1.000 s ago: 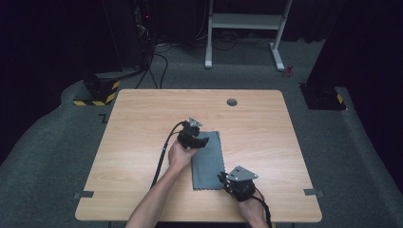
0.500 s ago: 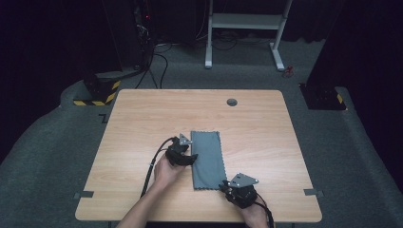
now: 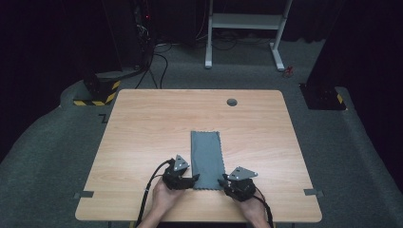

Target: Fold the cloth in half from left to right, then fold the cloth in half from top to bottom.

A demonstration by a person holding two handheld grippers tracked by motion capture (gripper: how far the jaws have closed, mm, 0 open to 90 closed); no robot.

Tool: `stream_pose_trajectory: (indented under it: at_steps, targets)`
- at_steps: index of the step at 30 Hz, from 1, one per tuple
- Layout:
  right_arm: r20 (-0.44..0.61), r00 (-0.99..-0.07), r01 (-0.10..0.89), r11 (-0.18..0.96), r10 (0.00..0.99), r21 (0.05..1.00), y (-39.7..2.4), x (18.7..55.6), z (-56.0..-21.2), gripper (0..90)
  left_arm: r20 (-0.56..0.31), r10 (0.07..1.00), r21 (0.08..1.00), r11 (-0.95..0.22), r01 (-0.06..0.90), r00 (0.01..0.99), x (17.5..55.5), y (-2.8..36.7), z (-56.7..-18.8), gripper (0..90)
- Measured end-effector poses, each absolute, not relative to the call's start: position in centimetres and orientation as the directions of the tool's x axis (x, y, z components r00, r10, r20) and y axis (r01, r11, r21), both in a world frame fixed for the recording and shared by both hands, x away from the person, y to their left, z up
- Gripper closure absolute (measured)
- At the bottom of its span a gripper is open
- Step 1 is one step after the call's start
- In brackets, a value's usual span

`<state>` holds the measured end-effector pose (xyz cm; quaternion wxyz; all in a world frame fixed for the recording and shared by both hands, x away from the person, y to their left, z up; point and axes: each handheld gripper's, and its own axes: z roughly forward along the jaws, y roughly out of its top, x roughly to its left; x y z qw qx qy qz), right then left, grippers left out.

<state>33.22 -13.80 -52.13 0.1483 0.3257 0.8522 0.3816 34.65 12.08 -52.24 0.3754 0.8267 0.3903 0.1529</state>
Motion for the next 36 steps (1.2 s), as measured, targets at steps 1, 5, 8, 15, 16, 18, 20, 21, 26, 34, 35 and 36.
stream_pose_trajectory:
  at_steps: [1, 5, 8, 15, 16, 18, 20, 21, 26, 34, 35, 36]
  targets:
    - [-0.003, -0.747, 0.443, 0.500, 0.665, 0.745, -13.8, 33.3, -52.3, 65.7, -0.014, 0.760, 0.736, -0.432, 0.521, 0.650, 34.4, 12.2, -52.2, 38.0]
    - [-0.018, -0.754, 0.431, 0.514, 0.657, 0.742, -14.0, 33.2, -52.3, 60.1, 0.003, 0.768, 0.751, -0.425, 0.506, 0.641, 33.6, 12.6, -52.5, 38.0]
    - [-0.016, -0.757, 0.430, 0.516, 0.653, 0.741, -14.4, 33.2, -52.3, 57.9, -0.005, 0.788, 0.761, -0.397, 0.513, 0.616, 33.1, 12.8, -52.6, 38.1]
    - [-0.004, -0.753, 0.443, 0.510, 0.658, 0.738, -14.5, 33.3, -52.3, 56.7, 0.007, 0.801, 0.760, -0.394, 0.517, 0.599, 32.1, 13.5, -52.7, 38.7]
    - [-0.002, -0.756, 0.440, 0.510, 0.654, 0.739, -14.6, 33.3, -52.3, 56.5, 0.007, 0.799, 0.760, -0.395, 0.516, 0.601, 32.0, 13.5, -52.7, 38.7]
    - [-0.003, -0.760, 0.436, 0.514, 0.650, 0.738, -14.7, 33.3, -52.3, 55.5, 0.002, 0.798, 0.760, -0.393, 0.518, 0.602, 31.9, 13.6, -52.7, 38.7]
    - [-0.005, -0.756, 0.439, 0.512, 0.655, 0.738, -14.7, 33.4, -52.3, 53.6, -0.014, 0.793, 0.764, -0.384, 0.518, 0.609, 31.7, 13.7, -52.6, 38.8]
    - [-0.007, -0.755, 0.438, 0.513, 0.656, 0.738, -14.7, 33.4, -52.3, 53.6, -0.040, 0.790, 0.771, -0.365, 0.521, 0.612, 31.5, 13.6, -52.6, 38.8]
    - [-0.006, -0.751, 0.442, 0.509, 0.660, 0.739, -14.7, 33.3, -52.3, 53.6, -0.041, 0.765, 0.769, -0.386, 0.510, 0.642, 31.3, 12.3, -52.2, 36.7]
    - [-0.016, -0.732, 0.452, 0.503, 0.681, 0.736, -14.6, 33.3, -52.3, 47.4, 0.026, 0.755, 0.739, -0.456, 0.496, 0.655, 30.4, 12.0, -52.3, 38.0]
    - [-0.014, -0.735, 0.453, 0.506, 0.678, 0.734, -14.6, 33.4, -52.3, 47.7, 0.012, 0.758, 0.739, -0.446, 0.505, 0.652, 30.5, 12.3, -52.4, 37.7]
    - [-0.004, -0.732, 0.461, 0.499, 0.681, 0.734, -14.6, 33.4, -52.3, 48.0, 0.005, 0.759, 0.738, -0.443, 0.510, 0.651, 30.5, 12.6, -52.4, 37.0]
